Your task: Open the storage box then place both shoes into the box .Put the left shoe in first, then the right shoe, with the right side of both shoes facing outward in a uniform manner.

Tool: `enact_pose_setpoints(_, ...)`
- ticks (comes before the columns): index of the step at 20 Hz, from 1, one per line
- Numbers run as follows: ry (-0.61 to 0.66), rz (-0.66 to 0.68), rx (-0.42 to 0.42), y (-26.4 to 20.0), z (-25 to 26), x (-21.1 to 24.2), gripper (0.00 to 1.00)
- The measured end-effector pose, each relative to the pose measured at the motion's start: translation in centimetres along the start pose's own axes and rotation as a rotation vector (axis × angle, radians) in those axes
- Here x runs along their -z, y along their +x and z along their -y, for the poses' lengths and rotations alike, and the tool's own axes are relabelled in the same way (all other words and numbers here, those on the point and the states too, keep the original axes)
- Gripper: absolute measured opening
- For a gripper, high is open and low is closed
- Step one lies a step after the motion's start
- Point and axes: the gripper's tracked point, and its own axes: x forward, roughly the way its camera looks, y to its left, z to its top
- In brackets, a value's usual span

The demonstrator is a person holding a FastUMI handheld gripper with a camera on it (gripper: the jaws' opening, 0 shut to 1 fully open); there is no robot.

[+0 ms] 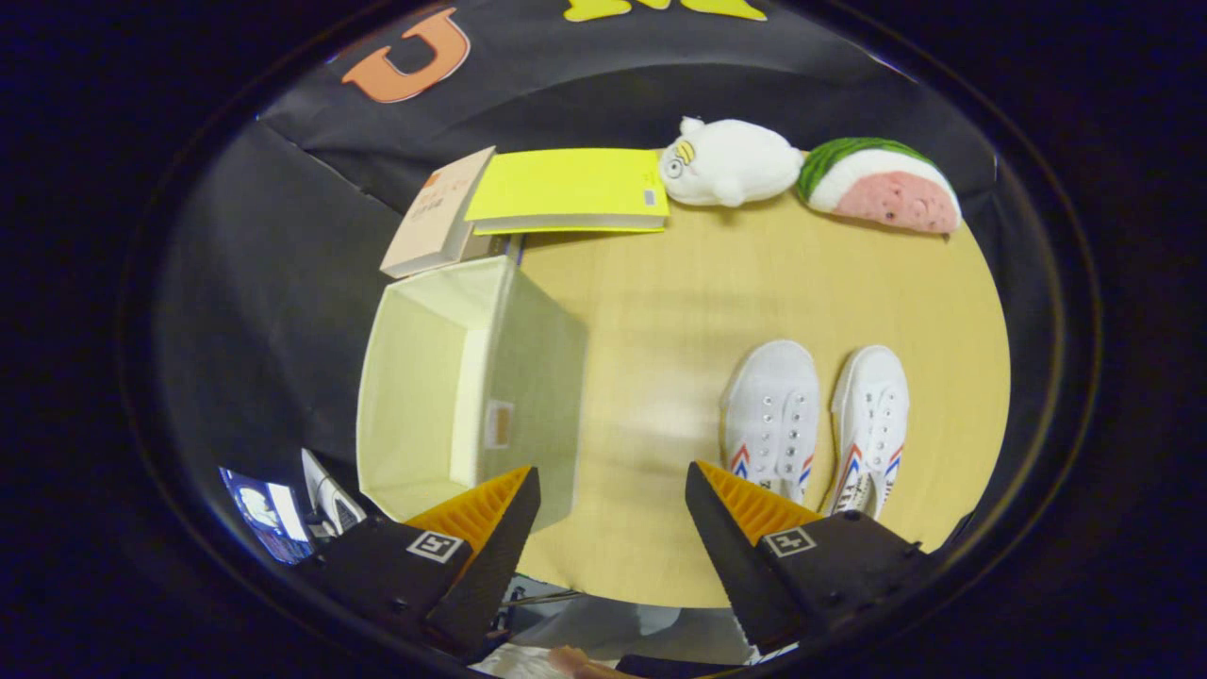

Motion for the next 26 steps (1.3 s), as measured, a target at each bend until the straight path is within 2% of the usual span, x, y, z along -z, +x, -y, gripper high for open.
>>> enact_pose_setpoints(5, 0.033, -0.041, 0.058, 2.0, 7.0, 1.7, 0.99)
enact_pose_setpoints(10, 0.001, -0.062, 0.140, 5.1, 12.7, 2.5, 0.95)
enact_pose_setpoints(14, 0.044, -0.107, 0.098, 7.3, 13.2, 3.3, 0.86)
enact_pose_setpoints(16, 0.027, -0.106, 0.118, 8.4, 14.0, 3.3, 0.78)
enact_pose_setpoints(19, -0.027, -0.100, 0.146, 9.6, 14.7, 3.6, 0.44)
enact_pose_setpoints(20, -0.030, -0.099, 0.128, 10.0, 14.5, 3.9, 0.41)
enact_pose_setpoints(23, -0.052, -0.064, 0.065, 10.4, 14.3, 3.5, 0.18)
enact_pose_setpoints(26, -0.005, -0.038, -0.024, 10.1, 14.2, 3.7, 0.10)
